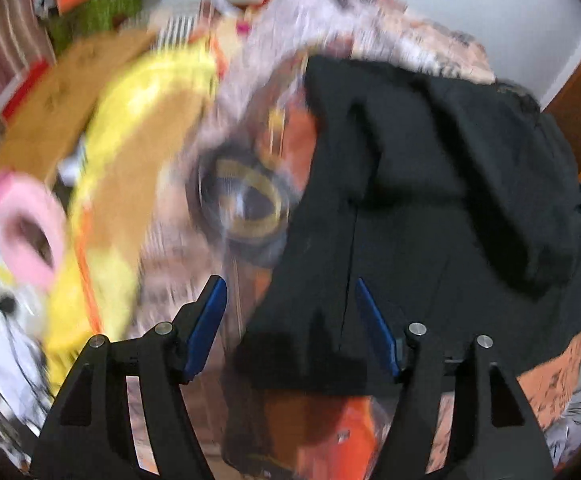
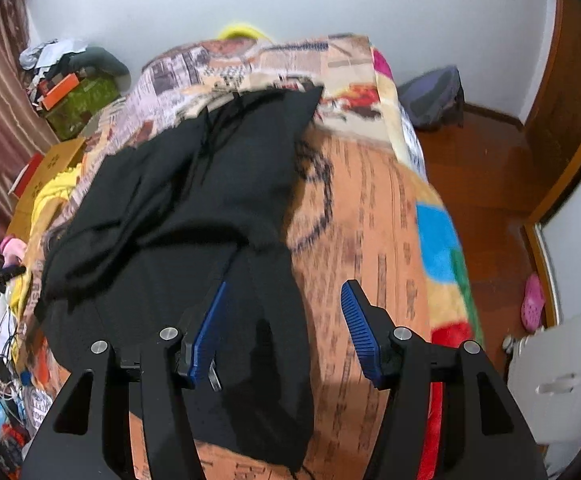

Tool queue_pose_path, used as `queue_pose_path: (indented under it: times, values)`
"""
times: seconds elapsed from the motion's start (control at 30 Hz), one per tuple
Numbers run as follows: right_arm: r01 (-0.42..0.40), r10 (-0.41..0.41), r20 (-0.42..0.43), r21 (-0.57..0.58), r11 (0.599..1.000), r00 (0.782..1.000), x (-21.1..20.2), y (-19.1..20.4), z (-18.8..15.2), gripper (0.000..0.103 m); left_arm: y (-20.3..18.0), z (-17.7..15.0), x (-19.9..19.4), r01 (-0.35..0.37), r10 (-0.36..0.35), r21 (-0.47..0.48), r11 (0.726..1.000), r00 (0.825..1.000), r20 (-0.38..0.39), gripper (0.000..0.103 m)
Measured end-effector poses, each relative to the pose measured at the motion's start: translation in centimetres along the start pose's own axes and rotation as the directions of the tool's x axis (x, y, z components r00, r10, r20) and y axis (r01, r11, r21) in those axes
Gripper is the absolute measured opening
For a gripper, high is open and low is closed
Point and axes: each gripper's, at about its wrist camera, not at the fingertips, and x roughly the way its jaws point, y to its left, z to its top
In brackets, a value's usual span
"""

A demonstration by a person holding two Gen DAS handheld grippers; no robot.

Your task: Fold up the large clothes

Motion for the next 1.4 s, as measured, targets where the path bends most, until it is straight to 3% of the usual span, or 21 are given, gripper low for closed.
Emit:
queue_pose_path:
  times: [0.23, 0.37, 0.47, 0.6, 0.63, 0.7, 0.77, 0.8, 0.87, 0.93, 0.97, 1.17, 1.4]
  values:
    - [-0.046, 0.059, -0.135, 0.1, 0.994, 0.989, 2.2, -0.9, -4.4, 0.054, 2.6, -2.4, 5.4, 0.018, -0.031, -0.123, 0.992, 0.994, -0.105, 0.065]
    - [-0.08, 0.099, -0.125, 0.144, 0.986, 0.987, 2.3, -1.0, -4.9, 0.057, 3.2, -2.8, 7.7, 0.111, -0.143, -0.232, 0.966, 0.982, -0.125, 0.07]
    - [-0.098, 0.12, -0.127, 0.161, 0.982, 0.985, 3.0, -1.3, -4.7, 0.063, 2.0, -2.9, 8.2, 0.105, -0.133, -0.212, 0.972, 0.984, -0.12, 0.079]
    - [-0.093, 0.113, -0.12, 0.162, 0.982, 0.986, 3.2, -0.9, -4.5, 0.065, 0.6, -3.2, 8.1, 0.092, -0.113, -0.157, 0.983, 0.985, -0.128, 0.079]
    - [-0.094, 0.113, -0.115, 0.164, 0.982, 0.987, 3.0, -0.8, -4.7, 0.062, 0.3, -3.2, 8.0, 0.102, -0.122, -0.154, 0.983, 0.984, -0.128, 0.075]
    - [-0.132, 0.153, -0.111, 0.176, 0.975, 0.982, 2.7, -0.7, -4.8, 0.049, -0.2, -3.3, 7.0, 0.106, -0.12, -0.125, 0.987, 0.986, -0.113, 0.058]
    - [-0.142, 0.166, -0.111, 0.194, 0.971, 0.98, 2.5, -0.6, -4.9, 0.041, -1.2, -3.3, 5.6, 0.137, -0.144, -0.076, 0.988, 0.984, -0.1, 0.029]
    - [-0.156, 0.182, -0.114, 0.201, 0.967, 0.977, 2.4, -0.6, -4.9, 0.038, -1.6, -3.2, 5.2, 0.141, -0.147, -0.06, 0.988, 0.984, -0.098, 0.027]
    - [-0.171, 0.199, -0.125, 0.204, 0.964, 0.972, 2.2, -0.4, -4.6, 0.021, -2.8, -3.1, 3.8, 0.123, -0.123, -0.009, 0.992, 0.989, -0.083, 0.026]
    - [-0.197, 0.221, -0.12, 0.185, 0.963, 0.968, 1.6, 0.0, -4.0, 0.009, -3.9, -2.7, 2.3, 0.155, -0.154, 0.012, 0.988, 0.986, -0.066, 0.025]
    - [-0.216, 0.238, -0.114, 0.174, 0.961, 0.965, 1.0, 0.2, -3.6, 0.008, -4.1, -2.2, 1.8, 0.174, -0.173, 0.009, 0.985, 0.983, -0.058, 0.024]
    - [-0.224, 0.226, -0.059, 0.049, 0.973, 0.972, -2.2, 2.5, -0.3, 0.006, -4.7, 2.6, -3.4, 0.303, -0.302, 0.005, 0.953, 0.952, 0.039, 0.02]
    - [-0.315, 0.313, 0.043, 0.035, 0.949, 0.949, -3.8, 2.5, 6.2, 0.005, -5.9, 9.2, -7.2, 0.456, -0.448, -0.018, 0.89, 0.881, 0.155, 0.019]
